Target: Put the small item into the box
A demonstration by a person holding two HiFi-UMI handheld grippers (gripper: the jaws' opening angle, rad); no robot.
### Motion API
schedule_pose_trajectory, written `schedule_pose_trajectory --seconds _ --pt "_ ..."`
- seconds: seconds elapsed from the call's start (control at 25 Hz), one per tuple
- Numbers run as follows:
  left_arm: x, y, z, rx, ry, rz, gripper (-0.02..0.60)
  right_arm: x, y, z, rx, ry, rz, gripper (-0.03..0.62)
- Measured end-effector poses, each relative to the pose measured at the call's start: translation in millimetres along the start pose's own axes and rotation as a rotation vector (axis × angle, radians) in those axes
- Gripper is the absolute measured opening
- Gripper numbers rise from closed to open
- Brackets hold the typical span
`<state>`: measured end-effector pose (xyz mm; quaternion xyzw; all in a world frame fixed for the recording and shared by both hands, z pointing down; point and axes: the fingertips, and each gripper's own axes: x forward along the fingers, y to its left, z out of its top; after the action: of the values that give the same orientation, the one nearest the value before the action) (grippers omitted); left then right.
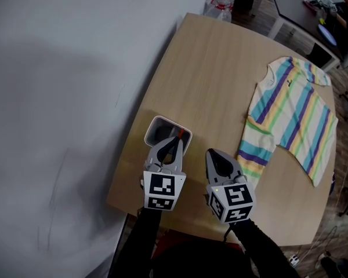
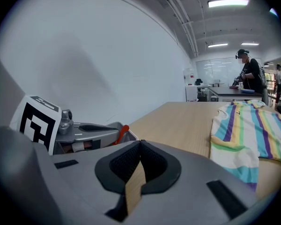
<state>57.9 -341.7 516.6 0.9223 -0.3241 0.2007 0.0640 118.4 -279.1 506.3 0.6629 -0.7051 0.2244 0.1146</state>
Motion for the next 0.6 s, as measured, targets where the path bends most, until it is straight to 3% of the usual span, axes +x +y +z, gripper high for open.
schedule_pose_trajectory --seconds 0.36,0.6 --pt "2.3 -2.6 -1.8 0.075 0.036 0.021 0.014 -0.4 -1.1 -5.1 0.0 0.018 0.0 0.008" --pt "3.8 -4.4 -4.2 0.084 0.054 0.02 0.015 0.0 -1.8 -7.6 0.004 0.027 0.002 0.008"
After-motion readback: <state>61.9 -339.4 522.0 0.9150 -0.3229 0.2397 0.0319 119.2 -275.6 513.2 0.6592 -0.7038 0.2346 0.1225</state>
